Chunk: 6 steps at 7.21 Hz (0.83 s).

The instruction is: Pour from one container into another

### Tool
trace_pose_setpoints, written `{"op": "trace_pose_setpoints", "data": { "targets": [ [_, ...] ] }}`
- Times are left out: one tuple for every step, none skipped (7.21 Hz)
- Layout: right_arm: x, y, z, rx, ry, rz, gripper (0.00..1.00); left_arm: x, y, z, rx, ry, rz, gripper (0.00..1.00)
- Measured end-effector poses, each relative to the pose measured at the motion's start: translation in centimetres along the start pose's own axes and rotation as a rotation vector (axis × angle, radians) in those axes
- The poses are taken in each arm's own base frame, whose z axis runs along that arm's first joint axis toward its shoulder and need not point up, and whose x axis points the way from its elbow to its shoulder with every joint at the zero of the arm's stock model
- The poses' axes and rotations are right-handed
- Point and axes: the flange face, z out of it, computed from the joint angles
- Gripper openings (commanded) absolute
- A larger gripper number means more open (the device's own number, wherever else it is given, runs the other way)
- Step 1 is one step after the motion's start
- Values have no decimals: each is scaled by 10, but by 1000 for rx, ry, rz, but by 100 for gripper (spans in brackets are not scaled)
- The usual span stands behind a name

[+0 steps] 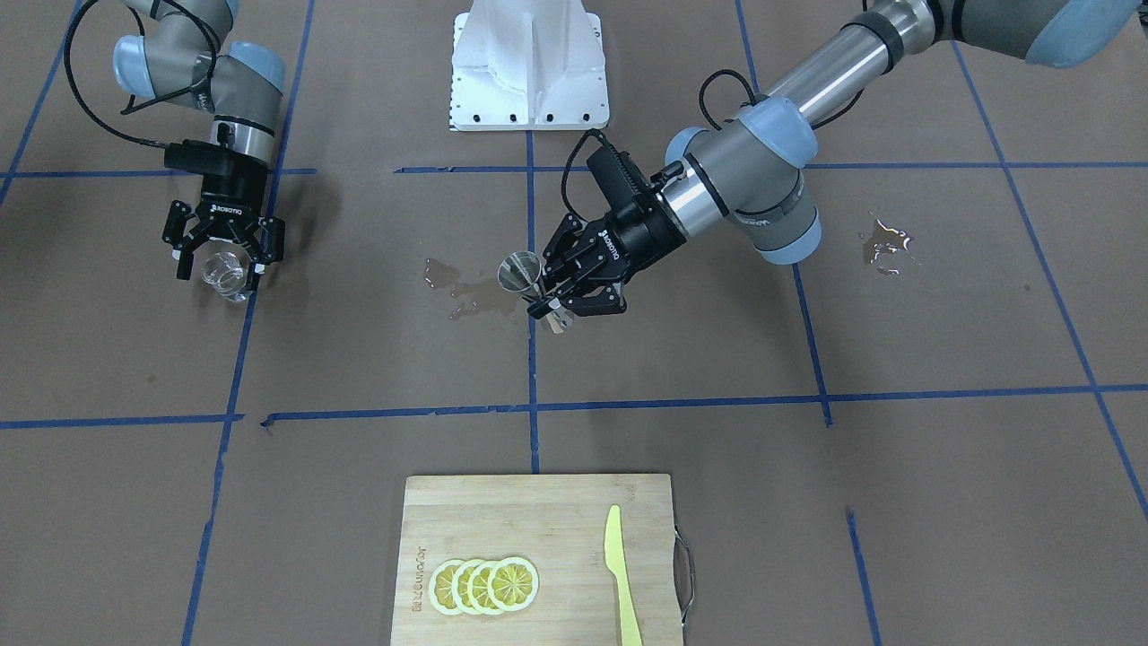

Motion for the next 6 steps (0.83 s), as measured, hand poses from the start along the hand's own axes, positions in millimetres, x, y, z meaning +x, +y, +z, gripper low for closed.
{"op": "trace_pose_setpoints", "data": {
  "targets": [
    [-1, 2, -1, 11, -5, 3, 98, 0, 1, -1, -1, 0, 0, 0],
    [-3, 2, -2, 20, -9, 7, 97, 0, 3, -2, -3, -1, -1, 0],
    [-3, 2, -2, 25, -12, 8, 96, 0, 4, -2, -5, -1, -1, 0],
    [-3, 3, -2, 27, -12, 5, 96, 0, 4, -3, -5, -1, -1, 0],
    [-1, 6, -1, 28, -9, -1, 92, 0, 5, -3, -6, -1, -1, 0],
    [0, 8, 1, 29, -6, -7, 90, 0, 6, -3, -7, -1, -1, 0]
  ]
}}
